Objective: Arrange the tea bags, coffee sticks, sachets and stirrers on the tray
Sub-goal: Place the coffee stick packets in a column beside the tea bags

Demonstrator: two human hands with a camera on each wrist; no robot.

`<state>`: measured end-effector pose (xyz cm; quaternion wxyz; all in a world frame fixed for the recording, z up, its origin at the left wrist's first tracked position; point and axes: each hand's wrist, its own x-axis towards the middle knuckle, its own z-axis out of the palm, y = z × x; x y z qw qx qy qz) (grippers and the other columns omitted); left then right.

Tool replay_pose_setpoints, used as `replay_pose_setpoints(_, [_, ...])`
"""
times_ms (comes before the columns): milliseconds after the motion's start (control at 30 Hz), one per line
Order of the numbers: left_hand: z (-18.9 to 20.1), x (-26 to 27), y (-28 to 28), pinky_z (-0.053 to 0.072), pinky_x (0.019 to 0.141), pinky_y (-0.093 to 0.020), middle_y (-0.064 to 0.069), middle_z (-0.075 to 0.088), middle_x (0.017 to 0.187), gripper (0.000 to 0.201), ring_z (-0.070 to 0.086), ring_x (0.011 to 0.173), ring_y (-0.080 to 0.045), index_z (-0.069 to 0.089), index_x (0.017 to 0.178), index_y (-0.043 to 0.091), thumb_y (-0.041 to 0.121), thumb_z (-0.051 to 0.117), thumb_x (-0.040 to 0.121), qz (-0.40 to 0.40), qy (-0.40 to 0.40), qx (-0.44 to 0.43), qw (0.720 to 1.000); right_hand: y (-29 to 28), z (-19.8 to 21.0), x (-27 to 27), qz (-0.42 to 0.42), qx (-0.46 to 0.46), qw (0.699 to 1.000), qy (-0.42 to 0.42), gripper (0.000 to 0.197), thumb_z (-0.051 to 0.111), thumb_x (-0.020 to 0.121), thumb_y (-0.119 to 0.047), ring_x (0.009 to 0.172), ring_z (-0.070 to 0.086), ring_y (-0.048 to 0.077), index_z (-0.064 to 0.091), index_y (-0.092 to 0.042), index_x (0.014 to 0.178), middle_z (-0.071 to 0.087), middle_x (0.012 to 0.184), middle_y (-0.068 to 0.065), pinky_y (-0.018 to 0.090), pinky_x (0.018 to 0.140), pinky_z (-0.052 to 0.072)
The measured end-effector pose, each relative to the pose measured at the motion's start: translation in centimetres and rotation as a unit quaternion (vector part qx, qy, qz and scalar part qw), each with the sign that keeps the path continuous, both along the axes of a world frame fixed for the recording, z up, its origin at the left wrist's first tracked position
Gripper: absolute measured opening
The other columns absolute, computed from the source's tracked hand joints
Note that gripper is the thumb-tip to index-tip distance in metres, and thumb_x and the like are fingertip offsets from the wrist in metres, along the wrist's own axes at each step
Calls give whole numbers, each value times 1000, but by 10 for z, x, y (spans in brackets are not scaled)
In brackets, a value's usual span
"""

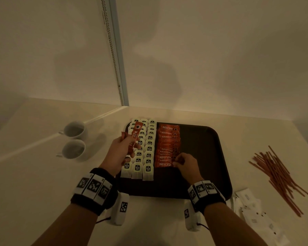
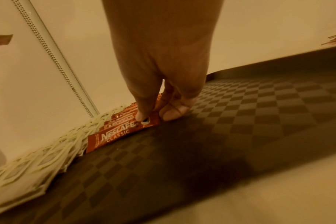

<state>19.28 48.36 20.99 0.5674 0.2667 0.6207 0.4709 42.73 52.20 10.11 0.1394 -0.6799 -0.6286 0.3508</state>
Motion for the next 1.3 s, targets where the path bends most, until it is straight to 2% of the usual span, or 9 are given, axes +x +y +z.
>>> replay_pose_setpoints(367, [-2, 4, -2, 31, 39, -17, -5, 72, 82, 10, 42, 44, -7, 66, 96, 16, 23, 60, 92, -79, 112, 30, 990, 2, 5, -1, -14, 36, 999, 10, 14, 65, 86, -22, 95, 54, 13, 57, -16, 95, 54, 103, 0, 26, 86, 46])
replay_pose_setpoints(500, [-1, 10, 5, 32, 39, -18, -6, 71, 79, 4, 40, 41, -7, 67, 90, 21, 23, 63, 90, -109, 166, 41, 979, 7, 50, -18, -16, 24, 978, 207, 21, 57, 89, -37, 92, 63, 13, 57, -21, 102, 61, 101, -5, 29, 81, 54])
replay_pose_setpoints(600, [2, 16, 10, 33, 39, -17, -5, 70, 74, 4, 40, 38, -3, 69, 88, 23, 25, 66, 88, -131, 190, 53, 972, 8, 86, -34, 56, -12, 933, 355, 28, 59, 89, -28, 85, 66, 17, 57, -19, 116, 65, 99, 4, 29, 78, 56])
replay_pose_setpoints(733, [11, 17, 12, 39, 43, -16, -3, 68, 65, 11, 47, 39, -2, 71, 77, 17, 27, 73, 82, -95, 214, 102, 967, 11, 100, -42, 35, -29, 899, 435, 18, 58, 89, -9, 70, 62, 10, 58, -6, 106, 64, 82, 4, 21, 67, 52])
replay_pose_setpoints(800, [15, 15, 12, 41, 43, -15, -5, 67, 64, 17, 52, 40, -4, 71, 78, 10, 27, 76, 78, -78, 232, 119, 962, 11, 99, -44, 23, -71, 885, 460, 12, 55, 90, -6, 72, 63, 10, 56, -6, 102, 63, 87, 7, 20, 67, 52])
replay_pose_setpoints(900, [20, 13, 14, 45, 47, -17, -3, 68, 65, 11, 56, 41, -7, 71, 80, 15, 25, 76, 78, -65, 250, 127, 958, 9, 97, -46, 10, -115, 851, 513, 20, 53, 91, -4, 76, 63, 14, 54, -10, 109, 62, 94, 9, 21, 67, 53])
replay_pose_setpoints(1033, [23, 13, 16, 50, 56, -23, 4, 70, 62, 11, 54, 39, -7, 68, 72, 21, 22, 70, 83, -55, 266, 138, 952, 6, 98, -48, -2, -126, 847, 517, 15, 49, 93, -7, 74, 61, 11, 58, -8, 106, 62, 89, 7, 19, 66, 52])
replay_pose_setpoints(1167, [27, 15, 15, 42, 46, -8, 17, 55, 39, 22, 54, 39, 1, 64, 63, 17, 23, 71, 83, -70, 286, 132, 946, 6, 97, -47, -13, -94, 853, 512, 21, 52, 91, -3, 74, 63, 9, 59, -5, 112, 63, 91, 5, 18, 67, 53])
replay_pose_setpoints(1300, [22, 12, 18, 49, 55, -20, 8, 67, 54, 13, 57, 41, -6, 70, 72, 14, 22, 72, 82, -71, 267, 112, 955, 6, 100, -45, -11, -72, 858, 508, 16, 56, 88, -2, 75, 66, 10, 63, -5, 101, 68, 91, 7, 18, 70, 55])
